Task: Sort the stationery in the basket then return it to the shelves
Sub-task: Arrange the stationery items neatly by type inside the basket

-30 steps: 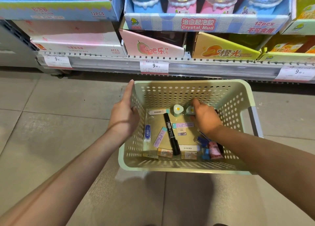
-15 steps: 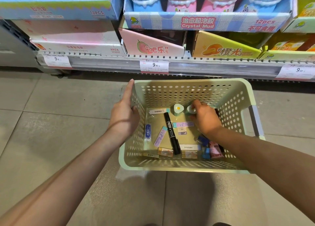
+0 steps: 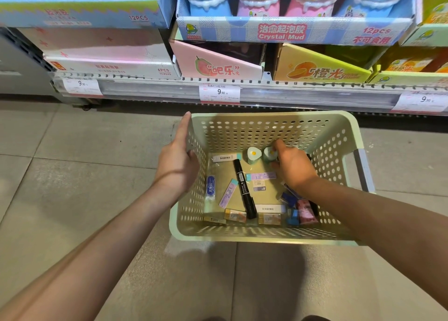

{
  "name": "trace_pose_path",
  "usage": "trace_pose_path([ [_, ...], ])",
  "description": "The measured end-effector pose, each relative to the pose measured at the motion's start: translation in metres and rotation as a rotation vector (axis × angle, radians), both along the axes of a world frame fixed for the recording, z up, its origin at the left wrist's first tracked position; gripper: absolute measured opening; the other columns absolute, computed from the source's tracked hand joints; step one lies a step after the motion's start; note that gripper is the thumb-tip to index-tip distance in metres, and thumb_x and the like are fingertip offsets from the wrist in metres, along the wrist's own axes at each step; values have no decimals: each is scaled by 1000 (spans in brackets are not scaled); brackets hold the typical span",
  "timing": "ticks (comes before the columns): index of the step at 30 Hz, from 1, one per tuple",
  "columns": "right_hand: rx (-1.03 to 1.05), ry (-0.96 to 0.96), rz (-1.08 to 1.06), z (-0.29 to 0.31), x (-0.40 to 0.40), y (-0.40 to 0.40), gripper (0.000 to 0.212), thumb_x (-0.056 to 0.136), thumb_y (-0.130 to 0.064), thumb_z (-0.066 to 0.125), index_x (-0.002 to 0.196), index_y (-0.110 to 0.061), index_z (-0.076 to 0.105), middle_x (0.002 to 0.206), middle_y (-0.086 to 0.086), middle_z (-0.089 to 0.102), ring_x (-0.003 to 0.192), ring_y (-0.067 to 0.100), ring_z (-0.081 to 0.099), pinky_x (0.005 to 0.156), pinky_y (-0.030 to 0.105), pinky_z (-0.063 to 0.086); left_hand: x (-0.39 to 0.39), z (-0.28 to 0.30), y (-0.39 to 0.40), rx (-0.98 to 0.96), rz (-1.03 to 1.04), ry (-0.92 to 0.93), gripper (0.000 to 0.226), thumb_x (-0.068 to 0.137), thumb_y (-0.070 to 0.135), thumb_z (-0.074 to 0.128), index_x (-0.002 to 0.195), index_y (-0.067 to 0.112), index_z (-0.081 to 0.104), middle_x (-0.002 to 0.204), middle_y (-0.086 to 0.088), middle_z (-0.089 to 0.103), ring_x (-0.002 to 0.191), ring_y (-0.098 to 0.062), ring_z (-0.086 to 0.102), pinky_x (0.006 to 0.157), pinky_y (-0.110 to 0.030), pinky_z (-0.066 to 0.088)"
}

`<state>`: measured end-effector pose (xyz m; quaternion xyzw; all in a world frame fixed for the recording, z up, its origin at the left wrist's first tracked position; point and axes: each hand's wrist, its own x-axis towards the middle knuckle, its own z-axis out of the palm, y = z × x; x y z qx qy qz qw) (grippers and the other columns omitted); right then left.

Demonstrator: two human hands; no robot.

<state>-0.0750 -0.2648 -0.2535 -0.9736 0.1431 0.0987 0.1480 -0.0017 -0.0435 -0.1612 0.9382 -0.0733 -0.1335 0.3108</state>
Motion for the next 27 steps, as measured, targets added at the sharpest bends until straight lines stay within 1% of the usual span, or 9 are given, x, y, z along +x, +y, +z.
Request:
trace_pose_path([
  [7,11,8,13,4,-1,1,32,90,-5,52,120,-8,43,97,18,66,86,36,63,67,35,46,-1,1,-2,6,6,13,76,91,0,43,147,40,11,93,0,54,74,-14,50,72,-26,39],
  [12,7,57,61,12,-1,1,39,87,-6,56,121,-9,38,95,16,66,84,35,63,67,37,50,-1,1,-1,-4,10,14,76,90,0,43,146,40,11,95,1,52,82,-15,50,76,-25,38],
  [15,25,71,71,26,-2,5,38,87,-14,58,118,-8,37,94,14,65,82,34,63,66,38,51,-2,3,-1,-4,4,6,76,90,-2,42,147,38,12,95,2,52,82,-14,48,75,-24,37],
  [18,-44,-12,154,44,-6,12,33,90,-29,53,114,-11,40,78,4,56,68,26,58,58,29,42,-2,3,0,-14,0,5,77,89,-5,40,147,37,13,95,1,52,78,-14,48,74,-22,36],
  [20,-33,-77,252,52,-8,21,31,90,-33,48,112,-12,44,72,2,57,65,26,60,58,29,47,-3,3,0,-32,-2,10,76,89,-5,39,146,38,14,93,0,54,69,-11,49,73,-21,35],
  [21,-8,-84,299,53,-8,27,31,89,-33,48,111,-12,45,74,4,62,66,27,62,59,30,49,-3,3,0,-42,-1,15,75,90,-5,39,146,39,14,92,0,54,63,-7,47,73,-21,36],
  [23,78,-64,361,47,-6,42,32,89,-36,50,110,-12,48,79,5,66,69,26,62,58,28,46,-3,2,0,-56,2,21,75,90,-4,39,146,40,14,90,1,54,59,-1,44,72,-21,35],
  [25,223,-13,347,35,0,62,28,88,-35,55,104,-12,53,85,5,66,72,24,60,57,27,43,-3,1,1,-62,-3,12,76,90,-5,39,146,39,14,90,0,55,59,-5,46,68,-21,35],
  [27,356,79,270,21,10,84,26,85,-26,60,104,-8,57,95,10,66,85,27,62,65,30,48,-2,-1,3,-65,-16,1,76,89,-5,39,146,37,14,88,-2,56,59,-9,47,63,-18,33],
])
